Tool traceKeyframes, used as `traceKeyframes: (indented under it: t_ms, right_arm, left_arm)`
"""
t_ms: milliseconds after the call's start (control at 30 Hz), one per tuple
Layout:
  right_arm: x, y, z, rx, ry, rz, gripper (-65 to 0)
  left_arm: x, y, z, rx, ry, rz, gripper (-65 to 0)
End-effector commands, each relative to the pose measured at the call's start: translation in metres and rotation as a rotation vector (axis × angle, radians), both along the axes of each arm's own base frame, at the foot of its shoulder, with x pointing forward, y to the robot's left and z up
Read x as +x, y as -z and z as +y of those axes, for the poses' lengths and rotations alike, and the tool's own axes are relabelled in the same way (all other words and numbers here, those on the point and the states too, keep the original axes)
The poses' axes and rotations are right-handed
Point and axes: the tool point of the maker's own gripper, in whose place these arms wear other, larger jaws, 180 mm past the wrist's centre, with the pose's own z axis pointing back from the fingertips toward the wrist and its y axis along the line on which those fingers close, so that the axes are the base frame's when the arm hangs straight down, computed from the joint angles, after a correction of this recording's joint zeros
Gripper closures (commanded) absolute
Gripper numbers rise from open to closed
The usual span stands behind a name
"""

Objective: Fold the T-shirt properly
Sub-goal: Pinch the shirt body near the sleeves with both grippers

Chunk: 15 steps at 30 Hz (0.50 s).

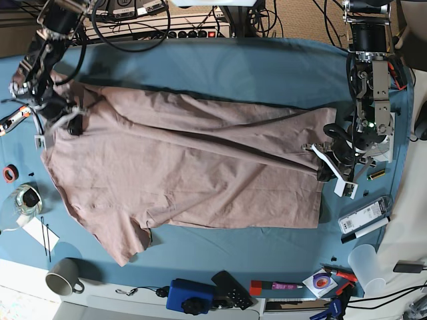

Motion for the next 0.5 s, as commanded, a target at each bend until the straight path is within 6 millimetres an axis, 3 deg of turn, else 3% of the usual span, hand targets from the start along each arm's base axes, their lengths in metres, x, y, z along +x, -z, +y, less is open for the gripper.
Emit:
traceKeyframes:
  t_ms: [0, 267, 467]
  right_arm:
    - [0.014, -0.017, -0.009, -0.022, 0.001, -0.053, 0.0]
    - [0.038, -0.017, -0.011, -0.049, -0.039, -0.04, 0.0]
    - [0.049, -0.014, -0.015, -0.034, -0.021, -0.051, 0.0]
  left_arm:
    - [0.011, -0.018, 0.004, 0.003, -0.005, -0.06, 0.0]
    - [0.008, -0.003, -0.002, -0.017, 0.046, -0.041, 0.0]
    - [0.013, 0.003, 0.005, -0.02, 0.005, -0.038, 0.0]
